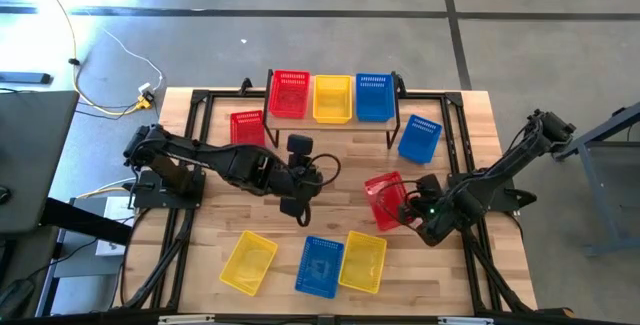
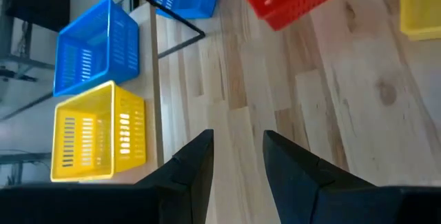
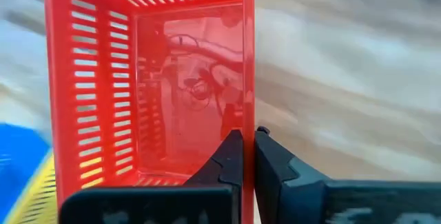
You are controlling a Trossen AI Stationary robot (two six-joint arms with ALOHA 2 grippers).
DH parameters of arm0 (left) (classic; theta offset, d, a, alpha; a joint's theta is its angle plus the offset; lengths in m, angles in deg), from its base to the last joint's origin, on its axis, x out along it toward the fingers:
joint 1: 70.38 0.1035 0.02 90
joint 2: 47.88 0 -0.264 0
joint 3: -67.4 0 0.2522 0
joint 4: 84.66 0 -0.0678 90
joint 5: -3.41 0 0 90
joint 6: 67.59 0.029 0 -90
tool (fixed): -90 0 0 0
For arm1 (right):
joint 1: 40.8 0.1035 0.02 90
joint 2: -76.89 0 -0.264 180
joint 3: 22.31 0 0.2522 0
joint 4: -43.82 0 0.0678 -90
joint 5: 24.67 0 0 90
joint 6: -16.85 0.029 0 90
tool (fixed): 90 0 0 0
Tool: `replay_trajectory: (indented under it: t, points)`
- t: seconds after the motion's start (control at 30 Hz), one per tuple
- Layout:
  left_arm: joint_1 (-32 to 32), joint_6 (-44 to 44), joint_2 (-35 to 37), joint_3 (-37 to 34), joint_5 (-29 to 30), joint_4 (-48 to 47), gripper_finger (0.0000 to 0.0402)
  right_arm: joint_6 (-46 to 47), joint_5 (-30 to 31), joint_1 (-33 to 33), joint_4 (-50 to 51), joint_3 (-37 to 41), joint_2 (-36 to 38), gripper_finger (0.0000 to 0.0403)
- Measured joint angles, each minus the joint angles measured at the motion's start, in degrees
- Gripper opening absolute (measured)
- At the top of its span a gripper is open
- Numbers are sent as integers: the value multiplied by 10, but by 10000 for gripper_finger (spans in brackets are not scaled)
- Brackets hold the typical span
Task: Stack baskets on shelf by color
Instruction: Stack the right red bin on top of the red bin on the shelf
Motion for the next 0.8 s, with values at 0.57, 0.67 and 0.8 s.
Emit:
replay_trajectory:
  t: [0.57, 0.67, 0.8]
  points:
    - [-22, 49, 0, 0, 70, 86, 115, -367, 287, -54, -30, -194, 0, 1]
    - [-26, 70, 0, 0, 72, 111, 115, -430, 290, -85, -58, -205, 0, 1]
    - [-31, 95, 0, 0, 74, 150, 115, -504, 291, -132, -94, -208, 0, 0]
